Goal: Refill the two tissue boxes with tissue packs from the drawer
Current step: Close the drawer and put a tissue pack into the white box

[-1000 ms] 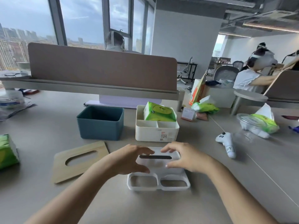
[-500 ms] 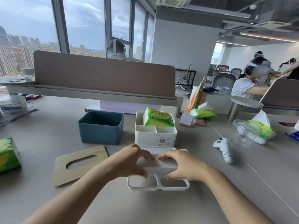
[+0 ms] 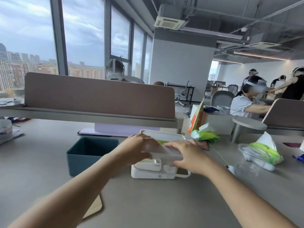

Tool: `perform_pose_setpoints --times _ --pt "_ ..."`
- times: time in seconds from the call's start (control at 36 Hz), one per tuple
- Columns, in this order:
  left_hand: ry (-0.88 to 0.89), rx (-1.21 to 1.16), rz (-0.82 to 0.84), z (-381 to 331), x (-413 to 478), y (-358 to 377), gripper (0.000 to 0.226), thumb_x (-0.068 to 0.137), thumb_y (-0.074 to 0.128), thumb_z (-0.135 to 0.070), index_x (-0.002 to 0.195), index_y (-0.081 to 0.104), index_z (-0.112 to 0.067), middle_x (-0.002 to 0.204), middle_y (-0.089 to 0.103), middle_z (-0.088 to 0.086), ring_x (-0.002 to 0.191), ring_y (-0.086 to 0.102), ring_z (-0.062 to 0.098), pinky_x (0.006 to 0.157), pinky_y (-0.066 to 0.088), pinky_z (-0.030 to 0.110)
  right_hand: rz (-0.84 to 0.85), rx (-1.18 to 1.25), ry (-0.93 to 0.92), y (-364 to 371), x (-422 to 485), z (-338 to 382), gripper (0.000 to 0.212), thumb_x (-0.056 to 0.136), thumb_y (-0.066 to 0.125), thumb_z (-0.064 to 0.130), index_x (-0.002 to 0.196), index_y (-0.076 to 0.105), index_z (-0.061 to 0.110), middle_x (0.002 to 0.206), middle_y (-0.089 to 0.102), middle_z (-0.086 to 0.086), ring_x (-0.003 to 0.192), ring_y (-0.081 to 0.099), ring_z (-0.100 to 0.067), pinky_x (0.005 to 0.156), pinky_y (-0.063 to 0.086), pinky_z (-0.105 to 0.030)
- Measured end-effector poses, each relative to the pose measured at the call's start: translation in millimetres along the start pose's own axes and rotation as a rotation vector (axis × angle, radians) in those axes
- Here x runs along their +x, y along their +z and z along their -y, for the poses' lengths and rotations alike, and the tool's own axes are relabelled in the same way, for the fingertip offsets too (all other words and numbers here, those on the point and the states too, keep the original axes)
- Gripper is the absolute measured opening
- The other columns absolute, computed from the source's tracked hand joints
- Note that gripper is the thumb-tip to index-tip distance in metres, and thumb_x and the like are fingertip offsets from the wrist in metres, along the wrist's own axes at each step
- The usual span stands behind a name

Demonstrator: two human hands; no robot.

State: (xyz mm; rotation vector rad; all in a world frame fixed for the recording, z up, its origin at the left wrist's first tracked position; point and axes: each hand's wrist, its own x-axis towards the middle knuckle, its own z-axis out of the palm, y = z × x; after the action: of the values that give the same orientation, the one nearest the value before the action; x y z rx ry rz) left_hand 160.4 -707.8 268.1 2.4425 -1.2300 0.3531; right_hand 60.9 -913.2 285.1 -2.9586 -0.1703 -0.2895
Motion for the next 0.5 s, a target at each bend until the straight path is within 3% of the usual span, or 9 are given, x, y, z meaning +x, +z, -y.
perform_pose_setpoints --times 0.14,0.28,0.44,0.5 --pt "-0.022 0.034 -0.021 12 23 10 0.049 0.083 0.069 -0.033 0.13 0.055 -0.035 0.133 0.059 -0.01 0.126 0.047 0.013 0.106 0.03 0.028 0.036 -0.01 0.06 3 25 -10 0.065 0.085 0.067 0.043 0.142 0.037 0.04 0.148 0.043 0.015 0.135 0.027 -0.021 0.106 0.018 -0.03" --pt "-0.04 0.079 0.018 25 34 20 0.053 0.088 0.063 -0.033 0.138 0.046 -0.036 0.139 0.054 -0.01 0.135 0.036 0.018 0.118 0.011 0.03 0.08 0.053 0.105 17 46 -23 0.062 0.086 0.063 0.04 0.142 0.035 0.043 0.149 0.039 0.016 0.139 0.017 -0.027 0.11 0.018 -0.037" --pt "-0.044 0.06 0.055 47 36 38 0.048 0.09 0.06 -0.037 0.135 0.047 -0.041 0.138 0.055 -0.012 0.13 0.04 0.021 0.118 0.023 0.039 0.121 0.127 0.132 35 57 -32 0.064 0.084 0.063 0.046 0.141 0.035 0.048 0.149 0.04 0.016 0.14 0.016 -0.028 0.11 0.028 -0.048" --pt "-0.055 0.051 0.05 51 35 42 0.045 0.09 0.059 -0.037 0.134 0.05 -0.039 0.138 0.055 -0.013 0.13 0.043 0.019 0.121 0.015 0.037 0.119 0.131 0.126 40 59 -34 0.065 0.082 0.063 0.052 0.141 0.035 0.049 0.148 0.041 0.016 0.139 0.019 -0.025 0.111 0.029 -0.047"
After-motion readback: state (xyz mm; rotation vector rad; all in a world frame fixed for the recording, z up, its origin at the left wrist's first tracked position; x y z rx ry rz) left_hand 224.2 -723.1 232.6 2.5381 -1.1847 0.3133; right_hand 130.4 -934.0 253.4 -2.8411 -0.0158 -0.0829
